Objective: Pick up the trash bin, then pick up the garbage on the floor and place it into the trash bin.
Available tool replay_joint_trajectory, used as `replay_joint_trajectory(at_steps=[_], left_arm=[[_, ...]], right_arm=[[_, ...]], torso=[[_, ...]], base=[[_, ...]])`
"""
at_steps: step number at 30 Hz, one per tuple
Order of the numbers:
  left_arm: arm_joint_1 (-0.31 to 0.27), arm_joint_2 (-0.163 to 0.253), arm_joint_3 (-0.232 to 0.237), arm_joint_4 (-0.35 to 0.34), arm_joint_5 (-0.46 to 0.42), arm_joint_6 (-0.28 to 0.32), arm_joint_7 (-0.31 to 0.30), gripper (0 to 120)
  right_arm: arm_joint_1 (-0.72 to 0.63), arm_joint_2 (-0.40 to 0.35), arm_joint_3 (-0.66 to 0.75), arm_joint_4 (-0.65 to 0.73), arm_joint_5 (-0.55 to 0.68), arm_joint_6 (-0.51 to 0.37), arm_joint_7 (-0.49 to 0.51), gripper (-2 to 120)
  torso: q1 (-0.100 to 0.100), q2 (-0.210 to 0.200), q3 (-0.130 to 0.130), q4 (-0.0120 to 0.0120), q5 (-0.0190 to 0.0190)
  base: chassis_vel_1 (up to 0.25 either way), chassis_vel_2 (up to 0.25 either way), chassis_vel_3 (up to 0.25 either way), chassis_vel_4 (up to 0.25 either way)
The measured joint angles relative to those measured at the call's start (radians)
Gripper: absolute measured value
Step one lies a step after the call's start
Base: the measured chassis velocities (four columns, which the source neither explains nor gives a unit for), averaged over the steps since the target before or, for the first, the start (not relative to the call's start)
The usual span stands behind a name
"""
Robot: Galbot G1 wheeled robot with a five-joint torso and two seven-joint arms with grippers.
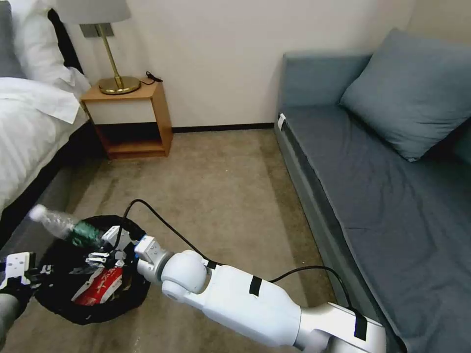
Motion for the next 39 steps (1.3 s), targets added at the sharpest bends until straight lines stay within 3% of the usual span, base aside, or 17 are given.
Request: replay_joint_trajectory(at_steps=[4, 14, 18, 25, 28, 33, 36, 39], left_arm=[[0.003, -0.003, 0.0, -0.001, 0.0, 0.0, 0.001, 3], [0.001, 0.001, -0.004, -0.002, -0.005, 0.0, 0.001, 3], [0.0, 0.001, -0.008, 0.002, -0.008, 0.0, 0.001, 3], [-0.007, 0.008, -0.016, 0.016, -0.022, 0.0, -0.001, 3], [-0.01, 0.009, -0.017, 0.018, -0.026, 0.0, -0.003, 3], [-0.012, 0.009, -0.015, 0.018, -0.028, 0.0, -0.003, 3], [-0.018, 0.01, -0.012, 0.019, -0.031, 0.0, -0.004, 3], [-0.02, 0.013, -0.01, 0.021, -0.034, 0.0, -0.004, 3]], right_arm=[[-0.007, 0.0, 0.0, 0.001, -0.001, 0.0, 0.0, 94], [-0.021, 0.001, 0.022, 0.023, 0.002, 0.0, 0.006, 100], [-0.043, -0.039, 0.054, 0.069, -0.006, 0.006, 0.024, 100], [-0.127, -0.183, 0.169, 0.167, -0.102, 0.064, 0.074, 100], [-0.229, -0.262, 0.316, 0.231, -0.178, 0.102, 0.091, 100], [-0.346, -0.31, 0.455, 0.288, -0.212, 0.135, 0.097, 100], [-0.495, -0.352, 0.646, 0.366, -0.263, 0.181, 0.088, 100], [-0.587, -0.365, 0.741, 0.406, -0.293, 0.213, 0.078, 100]], torso=[[0.0, 0.0, 0.0, 0.0001, 0.0], [0.0, 0.0, 0.0, 0.0002, 0.0003], [0.0, 0.0, 0.0, 0.0002, 0.0002], [0.0, 0.0, 0.0, 0.0, 0.0003], [0.0, 0.0, 0.0, -0.0001, 0.0002], [0.0, 0.0, 0.0, 0.0, 0.0004], [0.0, 0.0, 0.0, -0.0001, 0.0004], [0.0, 0.0, 0.0, -0.0004, 0.0003]], base=[[0.0, 0.0, 0.0, 0.0], [0.0, 0.0, 0.0, 0.0], [0.0, 0.0, 0.0, 0.0], [0.0, 0.0, 0.0, 0.0], [0.0, 0.0, 0.0, 0.0], [0.0, 0.0, 0.0, 0.0], [0.0, 0.0, 0.0, 0.0], [0.0, 0.0, 0.0, 0.0]])
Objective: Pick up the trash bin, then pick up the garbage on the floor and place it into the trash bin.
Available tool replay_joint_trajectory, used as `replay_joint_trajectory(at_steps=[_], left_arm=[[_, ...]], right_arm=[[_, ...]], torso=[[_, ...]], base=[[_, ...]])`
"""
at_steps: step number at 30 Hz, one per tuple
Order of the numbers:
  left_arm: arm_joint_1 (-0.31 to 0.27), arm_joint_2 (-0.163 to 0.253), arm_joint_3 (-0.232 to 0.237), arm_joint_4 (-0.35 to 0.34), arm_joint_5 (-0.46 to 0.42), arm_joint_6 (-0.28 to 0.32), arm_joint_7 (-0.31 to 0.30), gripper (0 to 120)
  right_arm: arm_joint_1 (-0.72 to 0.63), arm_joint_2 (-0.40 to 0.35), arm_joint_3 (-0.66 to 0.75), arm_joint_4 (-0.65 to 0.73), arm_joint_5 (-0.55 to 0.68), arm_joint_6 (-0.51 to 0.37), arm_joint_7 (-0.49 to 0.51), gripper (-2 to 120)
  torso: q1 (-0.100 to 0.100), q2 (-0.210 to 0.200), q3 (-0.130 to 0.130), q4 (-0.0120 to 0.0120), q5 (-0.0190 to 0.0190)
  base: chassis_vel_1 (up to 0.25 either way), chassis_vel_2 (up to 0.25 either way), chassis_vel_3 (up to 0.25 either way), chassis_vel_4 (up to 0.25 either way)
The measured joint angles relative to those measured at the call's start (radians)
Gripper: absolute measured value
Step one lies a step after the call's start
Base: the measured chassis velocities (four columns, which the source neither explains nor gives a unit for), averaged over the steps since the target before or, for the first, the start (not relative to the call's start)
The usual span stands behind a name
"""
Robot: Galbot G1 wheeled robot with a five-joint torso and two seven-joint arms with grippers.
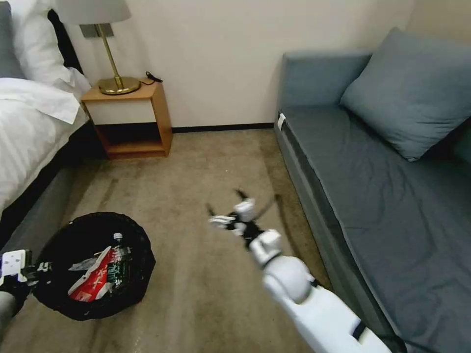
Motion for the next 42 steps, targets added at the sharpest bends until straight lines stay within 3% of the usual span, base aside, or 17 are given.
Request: replay_joint_trajectory(at_steps=[12, 22, 33, 42], left_arm=[[-0.005, -0.004, 0.014, -0.005, -0.002, 0.0, -0.001, 3], [-0.007, -0.003, 0.008, -0.004, -0.012, 0.0, -0.001, 3], [-0.006, -0.013, 0.01, -0.008, -0.012, 0.0, -0.001, 3], [0.007, -0.017, -0.018, -0.012, -0.027, 0.0, -0.007, 3]], right_arm=[[-0.312, 0.036, 0.318, 0.158, -0.021, 0.062, -0.034, 100], [-0.515, 0.085, 0.428, 0.222, -0.003, 0.155, -0.071, 100], [-0.532, 0.101, 0.42, 0.23, -0.004, 0.199, -0.098, 100], [-0.526, 0.101, 0.414, 0.228, -0.004, 0.198, -0.099, 100]], torso=[[0.0, 0.0, 0.0, 0.0005, -0.0001], [0.0, 0.0, 0.0, 0.0003, -0.0002], [0.0, 0.0, 0.0, 0.0004, -0.0002], [0.0, 0.0, 0.0, 0.0005, -0.0003]], base=[[0.0, 0.0, 0.0, 0.0], [0.0, 0.0, 0.0, 0.0], [0.0, 0.0, 0.0, 0.0], [0.0, 0.0, 0.0, 0.0]])
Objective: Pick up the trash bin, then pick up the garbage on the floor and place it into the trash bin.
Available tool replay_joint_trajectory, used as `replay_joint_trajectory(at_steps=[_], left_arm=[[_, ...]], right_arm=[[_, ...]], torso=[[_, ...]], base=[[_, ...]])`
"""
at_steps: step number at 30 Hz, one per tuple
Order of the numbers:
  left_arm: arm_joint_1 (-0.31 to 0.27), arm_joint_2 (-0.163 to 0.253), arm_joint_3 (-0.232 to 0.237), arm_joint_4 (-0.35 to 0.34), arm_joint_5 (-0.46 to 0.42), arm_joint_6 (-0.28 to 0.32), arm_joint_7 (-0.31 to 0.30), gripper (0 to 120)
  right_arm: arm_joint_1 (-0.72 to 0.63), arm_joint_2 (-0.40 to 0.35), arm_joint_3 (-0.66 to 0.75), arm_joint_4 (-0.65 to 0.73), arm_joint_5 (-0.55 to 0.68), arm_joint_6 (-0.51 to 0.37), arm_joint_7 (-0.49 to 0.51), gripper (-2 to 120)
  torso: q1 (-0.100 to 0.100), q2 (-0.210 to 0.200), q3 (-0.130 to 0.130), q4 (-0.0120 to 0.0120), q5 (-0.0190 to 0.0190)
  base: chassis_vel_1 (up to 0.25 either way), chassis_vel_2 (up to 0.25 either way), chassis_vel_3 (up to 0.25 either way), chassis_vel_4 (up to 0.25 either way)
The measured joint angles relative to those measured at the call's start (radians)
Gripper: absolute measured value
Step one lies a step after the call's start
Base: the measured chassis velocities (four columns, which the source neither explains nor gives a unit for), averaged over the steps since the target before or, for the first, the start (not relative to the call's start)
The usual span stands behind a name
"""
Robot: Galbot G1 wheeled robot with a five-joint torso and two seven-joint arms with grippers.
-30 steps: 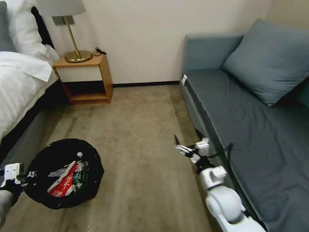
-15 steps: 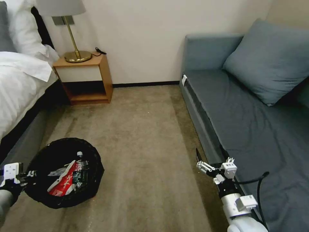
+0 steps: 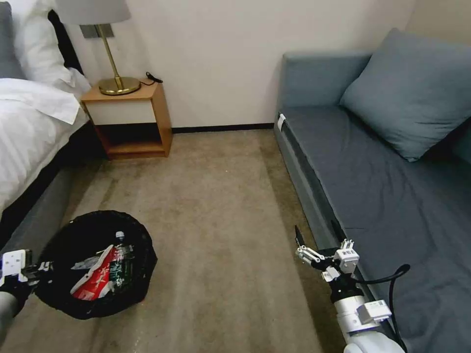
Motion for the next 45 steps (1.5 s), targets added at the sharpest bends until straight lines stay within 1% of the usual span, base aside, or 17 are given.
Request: replay_joint_trajectory(at_steps=[2, 5, 6, 8, 9, 11, 12, 13, 16, 21, 30, 33, 35, 39, 40, 43, 45], left_arm=[[-0.003, -0.003, -0.003, 0.014, -0.03, 0.0, -0.015, 3], [-0.02, -0.004, -0.009, 0.062, -0.125, 0.0, -0.049, 3], [-0.02, -0.004, -0.009, 0.062, -0.125, 0.0, -0.049, 3], [-0.052, 0.001, -0.015, 0.128, -0.214, 0.0, -0.084, 3], [-0.052, 0.001, -0.015, 0.128, -0.214, 0.0, -0.084, 3], [-0.078, 0.01, -0.019, 0.188, -0.262, 0.0, -0.105, 3], [-0.102, 0.017, -0.024, 0.241, -0.312, 0.0, -0.127, 3], [-0.102, 0.017, -0.024, 0.241, -0.312, 0.0, -0.127, 3], [-0.133, 0.027, -0.024, 0.341, -0.377, 0.0, -0.157, 3], [-0.16, 0.022, 0.001, 0.404, -0.388, 0.0, -0.177, 3], [-0.183, 0.017, 0.029, 0.415, -0.374, 0.0, -0.202, 6], [-0.183, 0.017, 0.029, 0.409, -0.375, 0.0, -0.203, 22], [-0.183, 0.018, 0.028, 0.409, -0.375, -0.001, -0.203, 26], [-0.168, 0.016, 0.01, 0.378, -0.373, 0.0, -0.197, 44], [-0.168, 0.016, 0.01, 0.378, -0.373, 0.0, -0.197, 44], [-0.132, 0.012, -0.021, 0.296, -0.346, -0.001, -0.174, 59], [-0.123, 0.011, -0.026, 0.275, -0.318, -0.001, -0.168, 61]], right_arm=[[0.001, 0.0, 0.0, 0.0, 0.0, -0.001, 0.0, 100], [0.001, 0.0, -0.001, -0.001, 0.0, -0.002, 0.0, 100], [0.001, 0.0, -0.001, -0.001, 0.0, -0.002, 0.0, 100], [0.002, -0.001, -0.001, -0.001, 0.0, -0.002, 0.0, 100], [0.002, -0.001, -0.001, -0.001, 0.0, -0.002, 0.0, 100], [0.002, -0.001, -0.001, -0.002, 0.0, -0.002, 0.0, 100], [0.002, -0.001, -0.002, -0.002, 0.0, -0.003, 0.0, 100], [0.002, -0.001, -0.002, -0.002, 0.0, -0.003, 0.0, 100], [0.002, -0.001, -0.002, -0.002, 0.001, -0.003, 0.001, 100], [0.003, -0.001, -0.002, -0.003, 0.001, -0.003, 0.001, 100], [0.003, -0.001, -0.003, -0.003, 0.001, -0.004, 0.001, 100], [0.003, -0.001, -0.003, -0.003, 0.001, -0.004, 0.001, 100], [0.003, -0.001, -0.003, -0.003, 0.001, -0.004, 0.001, 100], [0.003, -0.001, -0.003, -0.003, 0.001, -0.004, 0.002, 100], [0.003, -0.001, -0.003, -0.003, 0.001, -0.004, 0.002, 100], [0.003, -0.001, -0.003, -0.003, 0.001, -0.004, 0.002, 100], [0.003, -0.001, -0.003, -0.003, 0.001, -0.004, 0.002, 100]], torso=[[0.0, 0.0, 0.0, 0.0, 0.0], [0.0, 0.0, 0.0, 0.0, -0.0001], [0.0, 0.0, 0.0, 0.0, -0.0001], [0.0, 0.0, 0.0, 0.0, 0.0], [0.0, 0.0, 0.0, 0.0, 0.0], [0.0, 0.0, 0.0, -0.0003, -0.0001], [0.0, 0.0, 0.0, 0.0, -0.0003], [0.0, 0.0, 0.0, 0.0, -0.0003], [0.0, 0.0, 0.0, -0.0001, -0.0003], [0.0, 0.0, 0.0, 0.0, -0.0003], [0.0, 0.0, 0.0, -0.0001, 0.0], [0.0, 0.0, 0.0, -0.0001, 0.0002], [0.0, 0.0, 0.0, -0.0001, 0.0001], [0.0, 0.0, 0.0, -0.0001, 0.0001], [0.0, 0.0, 0.0, -0.0001, 0.0001], [0.0, 0.0, 0.0, 0.0, 0.0001], [0.0, 0.0, 0.0, 0.0, 0.0002]], base=[[0.0, 0.0, 0.0, 0.0], [0.0, 0.0, 0.0, 0.0], [0.0, 0.0, 0.0, 0.0], [0.0, 0.0, 0.0, 0.0], [0.0, 0.0, 0.0, 0.0], [0.0, 0.0, 0.0, 0.0], [0.0, 0.0, 0.0, 0.0], [0.0, 0.0, 0.0, 0.0], [0.0, 0.0, 0.0, 0.0], [0.0, 0.0, 0.0, 0.0], [0.0, 0.0, 0.0, 0.0], [0.0, 0.0, 0.0, 0.0], [0.0, 0.0, 0.0, 0.0], [0.0, 0.0, 0.0, 0.0], [0.0, 0.0, 0.0, 0.0], [0.0, 0.0, 0.0, 0.0], [0.0, 0.0, 0.0, 0.0]])
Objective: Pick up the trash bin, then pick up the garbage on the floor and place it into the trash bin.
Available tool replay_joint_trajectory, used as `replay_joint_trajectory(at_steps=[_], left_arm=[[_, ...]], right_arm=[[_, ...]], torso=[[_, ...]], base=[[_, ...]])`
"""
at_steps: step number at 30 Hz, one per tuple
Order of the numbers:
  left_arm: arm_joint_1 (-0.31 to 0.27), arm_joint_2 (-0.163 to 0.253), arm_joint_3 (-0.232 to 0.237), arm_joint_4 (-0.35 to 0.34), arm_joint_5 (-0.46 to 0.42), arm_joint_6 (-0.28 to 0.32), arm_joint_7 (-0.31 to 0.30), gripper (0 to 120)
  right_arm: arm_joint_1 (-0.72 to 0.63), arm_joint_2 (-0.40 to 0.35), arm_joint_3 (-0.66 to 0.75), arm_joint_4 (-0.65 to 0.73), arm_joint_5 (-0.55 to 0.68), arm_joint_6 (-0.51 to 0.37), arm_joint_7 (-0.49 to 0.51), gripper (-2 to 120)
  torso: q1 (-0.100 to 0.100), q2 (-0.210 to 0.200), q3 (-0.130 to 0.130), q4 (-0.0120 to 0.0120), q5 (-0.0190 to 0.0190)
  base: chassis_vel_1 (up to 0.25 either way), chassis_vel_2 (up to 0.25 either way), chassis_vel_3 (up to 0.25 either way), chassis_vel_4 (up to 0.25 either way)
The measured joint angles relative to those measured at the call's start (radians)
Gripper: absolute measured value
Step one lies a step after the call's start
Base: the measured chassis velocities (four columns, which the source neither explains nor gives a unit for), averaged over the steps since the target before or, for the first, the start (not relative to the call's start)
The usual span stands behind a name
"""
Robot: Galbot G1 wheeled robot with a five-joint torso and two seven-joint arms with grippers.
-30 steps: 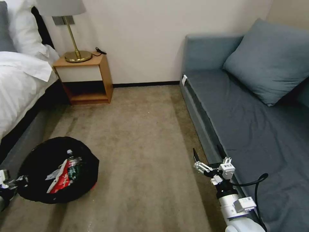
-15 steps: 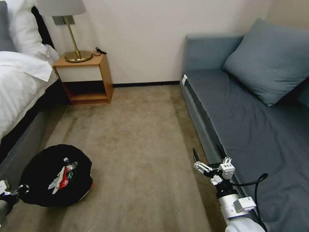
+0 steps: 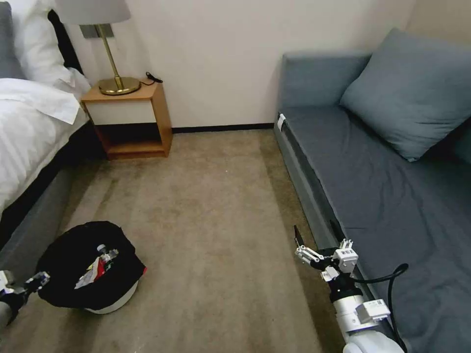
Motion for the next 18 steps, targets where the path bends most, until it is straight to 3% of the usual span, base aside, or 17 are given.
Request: replay_joint_trajectory(at_steps=[3, 4, 5, 9, 10, 11, 12, 14, 15, 16, 18], left_arm=[[0.033, -0.004, -0.015, -0.084, 0.075, -0.027, 0.025, 74], [0.052, -0.01, -0.012, -0.128, 0.112, -0.097, 0.045, 81], [0.052, -0.01, -0.012, -0.128, 0.112, -0.097, 0.045, 81], [0.118, -0.053, 0.062, -0.232, 0.21, -0.34, 0.126, 95], [0.118, -0.053, 0.062, -0.232, 0.21, -0.34, 0.126, 95], [0.146, -0.084, 0.129, -0.285, 0.243, -0.438, 0.164, 99], [0.155, -0.097, 0.16, -0.3, 0.257, -0.477, 0.175, 100], [0.166, -0.119, 0.196, -0.319, 0.288, -0.554, 0.186, 100], [0.174, -0.138, 0.215, -0.34, 0.316, -0.628, 0.189, 100], [0.174, -0.138, 0.215, -0.34, 0.316, -0.628, 0.189, 100], [0.185, -0.156, 0.228, -0.363, 0.348, -0.698, 0.194, 100]], right_arm=[[0.0, 0.0, 0.0, 0.0, 0.0, 0.0, 0.0, 100], [0.0, 0.0, 0.0, 0.0, 0.0, 0.0, 0.0, 100], [0.0, 0.0, 0.0, 0.0, 0.0, 0.0, 0.0, 100], [0.0, 0.0, 0.0, 0.0, 0.0, 0.0, 0.0, 100], [0.0, 0.0, 0.0, 0.0, 0.0, 0.0, 0.0, 100], [0.0, 0.0, 0.0, 0.0, 0.0, 0.0, 0.0, 100], [0.0, 0.0, 0.0, 0.0, 0.0, 0.0, 0.0, 100], [0.0, 0.0, 0.0, 0.0, 0.0, 0.0, 0.0, 100], [0.0, 0.0, 0.0, 0.0, 0.0, 0.0, 0.0, 100], [0.0, 0.0, 0.0, 0.0, 0.0, 0.0, 0.0, 100], [0.0, 0.0, 0.0, 0.0, 0.0, 0.0, 0.0, 100]], torso=[[0.0, 0.0, 0.0, -0.0001, -0.0001], [0.0, 0.0, 0.0, -0.0001, 0.0001], [0.0, 0.0, 0.0, -0.0001, 0.0001], [0.0, 0.0, 0.0, 0.0, -0.0001], [0.0, 0.0, 0.0, 0.0, -0.0001], [0.0, 0.0, 0.0, -0.0001, 0.0005], [0.0, 0.0, 0.0, -0.0001, 0.0], [0.0, 0.0, 0.0, -0.0003, -0.0007], [0.0, 0.0, 0.0, -0.0002, 0.0002], [0.0, 0.0, 0.0, -0.0002, 0.0002], [0.0, 0.0, 0.0, -0.0002, 0.0]], base=[[0.0, 0.0, 0.0, 0.0], [0.0, 0.0, 0.0, 0.0], [0.0, 0.0, 0.0, 0.0], [0.0, 0.0, 0.0, 0.0], [0.0, 0.0, 0.0, 0.0], [0.0, 0.0, 0.0, 0.0], [0.0, 0.0, 0.0, 0.0], [0.0, 0.0, 0.0, 0.0], [0.0, 0.0, 0.0, 0.0], [0.0, 0.0, 0.0, 0.0], [0.0, 0.0, 0.0, 0.0]])
